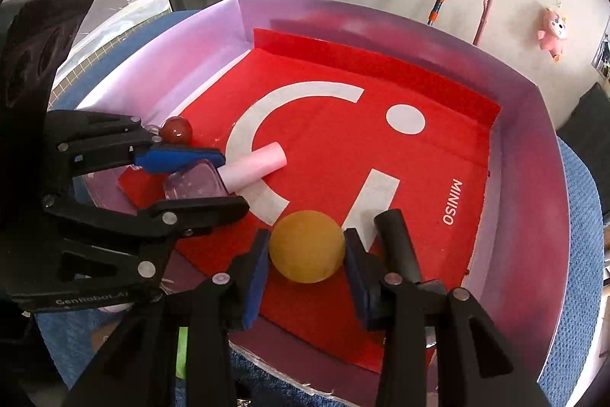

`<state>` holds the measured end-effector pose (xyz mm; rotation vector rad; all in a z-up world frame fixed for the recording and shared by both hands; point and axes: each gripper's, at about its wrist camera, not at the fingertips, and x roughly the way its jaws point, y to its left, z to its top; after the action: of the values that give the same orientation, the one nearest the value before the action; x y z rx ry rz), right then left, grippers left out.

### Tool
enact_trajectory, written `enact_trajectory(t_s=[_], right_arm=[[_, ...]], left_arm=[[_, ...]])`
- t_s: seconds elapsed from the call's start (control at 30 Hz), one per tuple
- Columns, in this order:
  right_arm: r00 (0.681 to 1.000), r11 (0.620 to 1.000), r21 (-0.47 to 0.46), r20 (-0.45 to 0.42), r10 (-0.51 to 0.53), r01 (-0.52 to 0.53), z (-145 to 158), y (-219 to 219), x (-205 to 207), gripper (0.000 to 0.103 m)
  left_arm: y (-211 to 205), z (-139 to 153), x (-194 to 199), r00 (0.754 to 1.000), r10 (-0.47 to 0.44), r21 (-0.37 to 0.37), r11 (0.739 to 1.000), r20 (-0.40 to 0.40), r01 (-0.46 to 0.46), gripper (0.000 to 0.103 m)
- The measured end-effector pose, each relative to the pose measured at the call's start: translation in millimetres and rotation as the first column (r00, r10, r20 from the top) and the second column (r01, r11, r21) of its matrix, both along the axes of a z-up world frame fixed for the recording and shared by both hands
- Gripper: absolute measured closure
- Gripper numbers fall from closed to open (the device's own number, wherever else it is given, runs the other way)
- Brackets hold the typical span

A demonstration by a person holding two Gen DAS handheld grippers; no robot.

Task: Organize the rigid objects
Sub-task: 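Lower both held items into the pink box and open both tools, then withdraw both tools from the box back over the table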

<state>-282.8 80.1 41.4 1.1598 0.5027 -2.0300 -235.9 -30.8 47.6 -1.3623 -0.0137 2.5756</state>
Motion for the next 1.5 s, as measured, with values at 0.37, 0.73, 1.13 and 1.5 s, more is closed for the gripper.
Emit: enact_trajectory(t_s=[0.37, 0.73, 1.13, 1.5], right_arm=[[1.000, 1.000, 0.001, -0.001, -0.004, 0.004, -0.5, 1.4, 0.7, 0.058], [1.000, 1.000, 0.008, -0.010, -0.015, 0.015, 2.0, 3.7, 0.8, 0.051], [0.997, 0.999, -0.005, -0.070, -0.039, 0.039, 27.9, 14.6, 21.0, 0.036], [0.982, 0.988, -0.115, -0.146, -0.124, 0.107, 72.6, 41.9, 60.4, 0.020]], left_arm=[[-4.0, 7.0, 0.5, 1.000, 0.014, 0.016, 1.000, -0.028, -0.014, 0.057], [-4.8, 14.5, 5.9, 0.998, 0.019, 0.027, 0.999, -0.057, -0.018, 0.045], [-12.0, 40.3, 36.8, 0.991, 0.053, 0.053, 0.997, -0.126, -0.047, 0.037], [-22.9, 83.2, 92.1, 0.948, 0.142, 0.095, 0.988, -0.284, -0.119, 0.024]])
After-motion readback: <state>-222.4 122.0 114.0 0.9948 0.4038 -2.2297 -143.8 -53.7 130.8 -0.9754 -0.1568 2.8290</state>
